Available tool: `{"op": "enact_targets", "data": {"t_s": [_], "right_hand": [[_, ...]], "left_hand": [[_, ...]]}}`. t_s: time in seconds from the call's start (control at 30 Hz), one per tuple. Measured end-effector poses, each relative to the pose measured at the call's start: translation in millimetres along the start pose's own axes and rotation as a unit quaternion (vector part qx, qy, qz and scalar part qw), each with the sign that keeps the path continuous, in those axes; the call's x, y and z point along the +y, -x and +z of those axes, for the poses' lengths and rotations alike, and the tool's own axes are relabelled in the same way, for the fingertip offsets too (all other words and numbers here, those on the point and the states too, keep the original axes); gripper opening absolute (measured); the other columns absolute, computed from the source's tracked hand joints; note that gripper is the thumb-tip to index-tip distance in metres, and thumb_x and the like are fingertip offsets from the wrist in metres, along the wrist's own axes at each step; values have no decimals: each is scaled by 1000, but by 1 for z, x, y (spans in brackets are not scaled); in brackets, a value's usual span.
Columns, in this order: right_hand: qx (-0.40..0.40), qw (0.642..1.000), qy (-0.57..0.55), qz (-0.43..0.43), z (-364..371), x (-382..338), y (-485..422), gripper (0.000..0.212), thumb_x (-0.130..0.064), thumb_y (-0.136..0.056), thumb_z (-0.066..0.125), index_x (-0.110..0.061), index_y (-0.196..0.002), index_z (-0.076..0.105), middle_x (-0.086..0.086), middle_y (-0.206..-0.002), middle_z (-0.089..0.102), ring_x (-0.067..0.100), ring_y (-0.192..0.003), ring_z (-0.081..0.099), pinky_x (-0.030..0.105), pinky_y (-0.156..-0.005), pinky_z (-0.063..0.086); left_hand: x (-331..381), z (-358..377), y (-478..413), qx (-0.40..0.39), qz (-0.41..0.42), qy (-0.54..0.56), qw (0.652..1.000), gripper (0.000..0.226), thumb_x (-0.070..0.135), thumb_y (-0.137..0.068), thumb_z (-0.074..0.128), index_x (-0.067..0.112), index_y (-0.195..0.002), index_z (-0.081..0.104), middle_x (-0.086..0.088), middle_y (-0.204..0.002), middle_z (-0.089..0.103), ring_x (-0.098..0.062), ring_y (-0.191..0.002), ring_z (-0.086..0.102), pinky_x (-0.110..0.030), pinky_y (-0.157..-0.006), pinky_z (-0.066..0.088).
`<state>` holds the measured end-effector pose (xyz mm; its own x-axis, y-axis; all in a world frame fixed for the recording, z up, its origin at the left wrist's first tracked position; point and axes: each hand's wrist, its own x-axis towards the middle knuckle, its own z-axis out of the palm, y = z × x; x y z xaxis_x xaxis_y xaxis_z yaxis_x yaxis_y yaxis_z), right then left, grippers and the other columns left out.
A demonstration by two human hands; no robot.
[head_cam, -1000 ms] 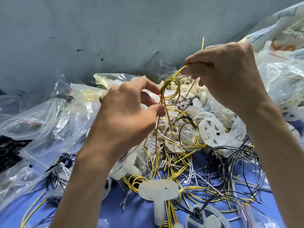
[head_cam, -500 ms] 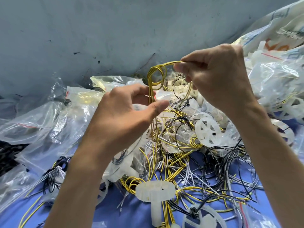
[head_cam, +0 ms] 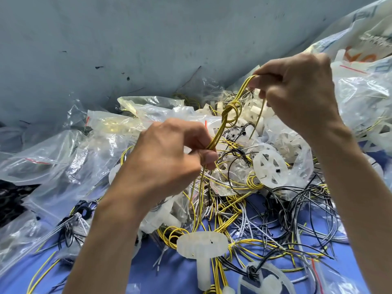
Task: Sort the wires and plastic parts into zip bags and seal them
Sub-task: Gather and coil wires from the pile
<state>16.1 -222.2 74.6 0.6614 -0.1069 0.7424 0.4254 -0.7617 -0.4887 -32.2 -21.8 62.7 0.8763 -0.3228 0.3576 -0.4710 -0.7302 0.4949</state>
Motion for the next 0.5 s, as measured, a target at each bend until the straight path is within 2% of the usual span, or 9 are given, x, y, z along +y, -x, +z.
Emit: {"op": "enact_targets", "data": {"t_s": [0.17, 0.3, 0.37, 0.47, 0.5], "right_hand": [[13, 1000, -18, -2, 3, -1, 1, 23, -31, -78, 61, -22, -93, 76, 9, -78, 72, 33, -75, 65, 44, -72, 54], [4, 999, -47, -25, 13, -6, 4, 18, -29, -82, 66, -17, -91, 76, 9, -70, 69, 30, -65, 61, 43, -68, 51], [-11, 997, -50, -49, 17, -9, 5, 18, -27, -84, 67, -13, -91, 76, 12, -71, 67, 29, -66, 58, 35, -68, 48], [-52, 995, -37, -72, 21, -14, 8, 18, -25, -83, 69, -17, -98, 75, 5, -85, 54, 17, -76, 50, 23, -65, 33], [-58, 995, -38, -76, 23, -15, 9, 17, -24, -84, 69, -18, -98, 75, 4, -87, 50, 16, -79, 48, 22, -67, 33]], "left_hand": [[-3, -6, 1, -41, 17, 7, 999, 12, 23, -77, 74, 27, -68, 69, 26, -64, 67, 16, -73, 59, -1, -60, 34], [-6, -9, 4, -63, -10, 56, 996, 7, 28, -75, 77, 25, -71, 73, 22, -66, 69, 12, -72, 63, -2, -64, 38], [-6, -10, 4, -53, -19, 85, 995, 9, 38, -76, 75, 30, -73, 76, 18, -68, 71, 6, -72, 65, -9, -66, 45], [-6, -11, 1, -19, -22, 111, 993, 14, 46, -79, 67, 35, -77, 76, 23, -68, 70, 15, -69, 62, -4, -58, 43], [-6, -11, 1, -11, -24, 120, 992, 14, 45, -80, 67, 35, -78, 76, 24, -69, 70, 16, -71, 62, -5, -58, 43]]}}
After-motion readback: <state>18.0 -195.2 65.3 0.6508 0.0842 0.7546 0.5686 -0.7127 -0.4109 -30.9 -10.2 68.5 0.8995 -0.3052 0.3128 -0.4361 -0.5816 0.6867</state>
